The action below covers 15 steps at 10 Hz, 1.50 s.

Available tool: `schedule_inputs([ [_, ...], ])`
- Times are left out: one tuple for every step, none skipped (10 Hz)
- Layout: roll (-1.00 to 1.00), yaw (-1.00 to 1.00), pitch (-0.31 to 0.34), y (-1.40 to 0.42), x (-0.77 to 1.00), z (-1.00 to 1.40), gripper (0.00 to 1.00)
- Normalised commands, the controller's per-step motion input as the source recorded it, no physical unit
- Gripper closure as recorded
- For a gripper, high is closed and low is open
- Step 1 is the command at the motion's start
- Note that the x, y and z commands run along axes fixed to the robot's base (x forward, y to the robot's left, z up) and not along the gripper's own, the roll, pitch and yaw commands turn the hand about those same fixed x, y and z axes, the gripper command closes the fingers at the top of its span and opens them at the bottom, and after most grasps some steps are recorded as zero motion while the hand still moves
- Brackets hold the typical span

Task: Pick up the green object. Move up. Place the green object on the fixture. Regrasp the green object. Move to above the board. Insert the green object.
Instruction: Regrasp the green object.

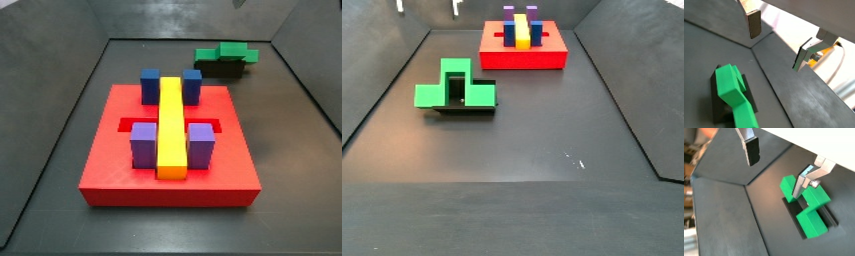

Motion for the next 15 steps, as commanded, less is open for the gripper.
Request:
schedule_inputs([
  [0.19, -0.65, 0.766, -0.27, -0.06, -0.22, 0.0],
  [-0.12, -0.6, 0.786, -0.32, 0.0, -0.31, 0.0],
  [-0.15, -0.61, 0.78, -0.31, 0.0, -0.31, 0.0],
  [-0.16, -0.6, 0.583, -0.27, 0.12, -0.41, 0.0],
  [-0.08, -0.47, 0.26, -0.13, 0.46, -0.43, 0.0],
  [0.0, -0.38, 0.231, -0.05, 0.47, -0.44, 0.0],
  [0.0, -0.31, 0.057, 0.0, 0.25, -0.45, 0.0],
  [0.04, -0.2, 0.0, 0.0, 0.0, -0.34, 0.0],
  [0.19, -0.16, 0.0, 0.0, -0.12, -0.17, 0.0],
  [0.25, -0.17, 0.0, 0.01, -0.19, -0.16, 0.0],
  [0.23, -0.25, 0.04, 0.0, -0.37, -0.21, 0.0],
  [0.24, -0.2, 0.0, 0.0, -0.27, -0.44, 0.0],
  [0.19, -0.17, 0.0, 0.0, -0.21, -0.35, 0.0],
  [0.07, -0.15, 0.0, 0.0, -0.2, -0.19, 0.0],
  [0.05, -0.14, 0.0, 0.0, -0.17, -0.16, 0.0],
])
